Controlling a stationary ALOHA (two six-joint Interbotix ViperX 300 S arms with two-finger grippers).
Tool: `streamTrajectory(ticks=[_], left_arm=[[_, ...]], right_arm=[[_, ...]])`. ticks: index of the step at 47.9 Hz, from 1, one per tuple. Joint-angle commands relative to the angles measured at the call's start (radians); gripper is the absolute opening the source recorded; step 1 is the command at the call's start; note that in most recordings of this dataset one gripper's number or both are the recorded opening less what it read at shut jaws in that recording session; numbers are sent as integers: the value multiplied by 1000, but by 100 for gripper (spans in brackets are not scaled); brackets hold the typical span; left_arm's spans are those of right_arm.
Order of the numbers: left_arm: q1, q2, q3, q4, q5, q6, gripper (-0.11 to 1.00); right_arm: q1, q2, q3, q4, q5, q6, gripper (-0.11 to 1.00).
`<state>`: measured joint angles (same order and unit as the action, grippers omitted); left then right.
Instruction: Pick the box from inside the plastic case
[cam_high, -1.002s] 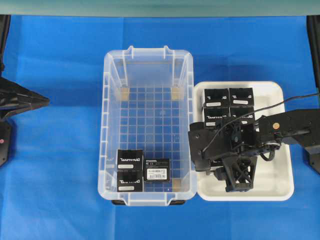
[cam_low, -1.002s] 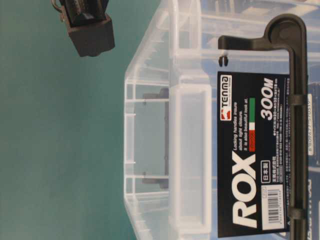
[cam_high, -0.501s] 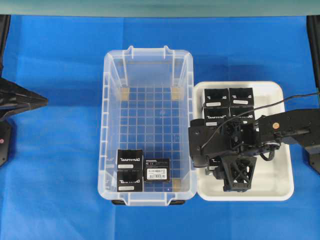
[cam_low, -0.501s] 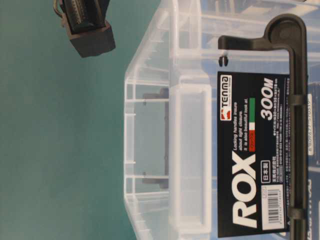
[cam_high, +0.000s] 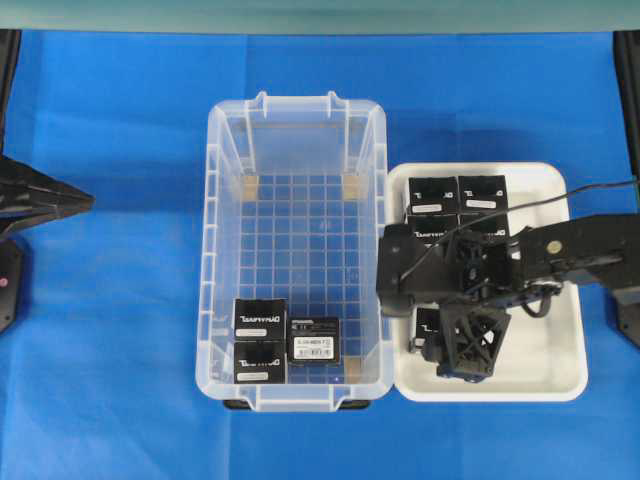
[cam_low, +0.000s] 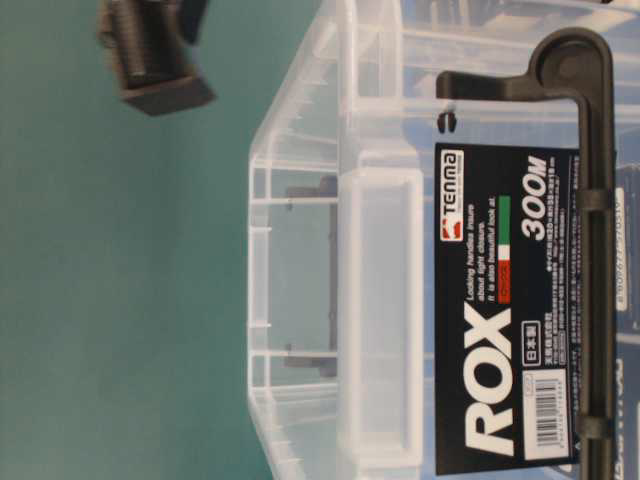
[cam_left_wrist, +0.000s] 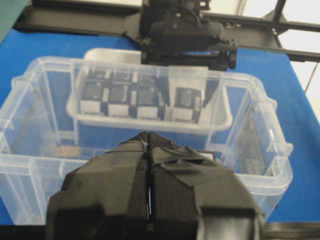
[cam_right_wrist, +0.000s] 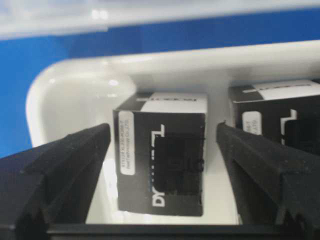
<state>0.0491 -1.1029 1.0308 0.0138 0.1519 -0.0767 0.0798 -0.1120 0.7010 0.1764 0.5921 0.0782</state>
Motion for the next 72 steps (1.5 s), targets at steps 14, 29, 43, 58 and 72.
streamTrajectory(ticks=[14, 29, 43, 58, 72], left_arm=[[-8, 8, -29, 2, -5, 5, -6], [-9, 9, -29, 3, -5, 9, -6], [-11, 6, -29, 3, -3, 8, -6], [-17, 6, -29, 3, 18, 6, -6], [-20, 5, -31, 3, 17, 5, -6]], right_arm=[[-23, -256, -51, -2, -20, 20, 93], [-40, -462, 5, -3, -195, 15, 93], [-46, -618, 77, -8, -330, 5, 93], [-66, -739, 115, -8, -341, -5, 93], [-71, -756, 138, -8, -347, -8, 93]])
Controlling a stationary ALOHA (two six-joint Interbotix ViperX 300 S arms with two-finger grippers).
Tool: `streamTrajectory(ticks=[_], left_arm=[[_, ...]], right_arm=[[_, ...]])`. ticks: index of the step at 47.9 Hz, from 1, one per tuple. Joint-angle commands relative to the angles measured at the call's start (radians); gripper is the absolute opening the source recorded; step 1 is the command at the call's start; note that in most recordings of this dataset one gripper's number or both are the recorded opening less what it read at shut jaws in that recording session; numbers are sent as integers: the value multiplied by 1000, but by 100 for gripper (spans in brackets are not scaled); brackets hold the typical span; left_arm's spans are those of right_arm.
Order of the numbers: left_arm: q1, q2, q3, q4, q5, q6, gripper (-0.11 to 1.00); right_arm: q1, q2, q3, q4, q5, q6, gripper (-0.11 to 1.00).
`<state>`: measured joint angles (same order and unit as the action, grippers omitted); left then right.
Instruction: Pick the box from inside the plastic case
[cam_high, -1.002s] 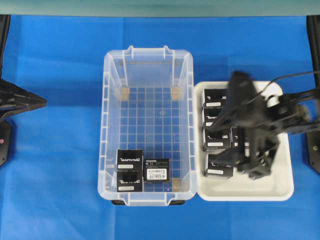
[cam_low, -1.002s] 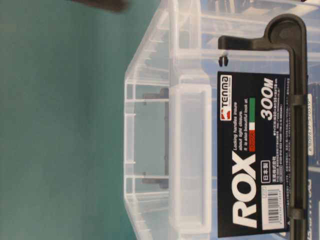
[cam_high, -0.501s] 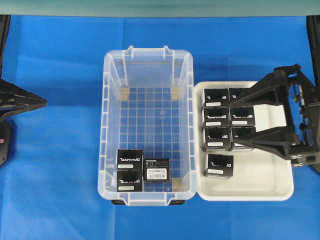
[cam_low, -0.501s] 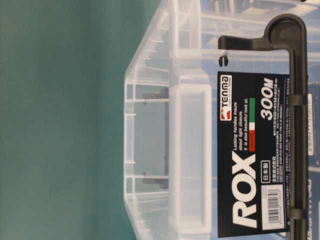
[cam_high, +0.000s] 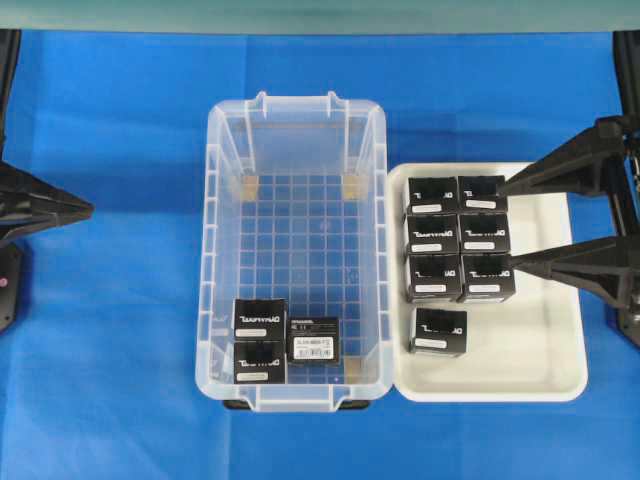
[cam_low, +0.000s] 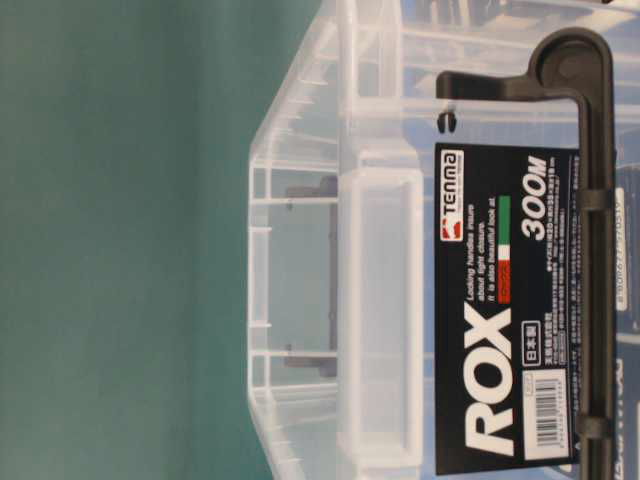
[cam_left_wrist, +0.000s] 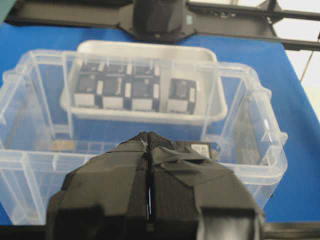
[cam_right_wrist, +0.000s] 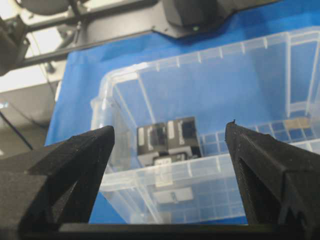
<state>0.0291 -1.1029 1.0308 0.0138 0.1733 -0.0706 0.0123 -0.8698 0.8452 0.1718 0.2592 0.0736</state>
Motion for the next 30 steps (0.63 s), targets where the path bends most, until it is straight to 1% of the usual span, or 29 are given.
streamTrajectory(ticks=[1, 30], left_arm=[[0, 5, -29, 3, -3, -2, -6], [2, 5, -26, 3, -3, 14, -6]], right_arm=[[-3, 2, -6, -3, -14, -3, 93], [-31, -3, 23, -9, -29, -2, 93]])
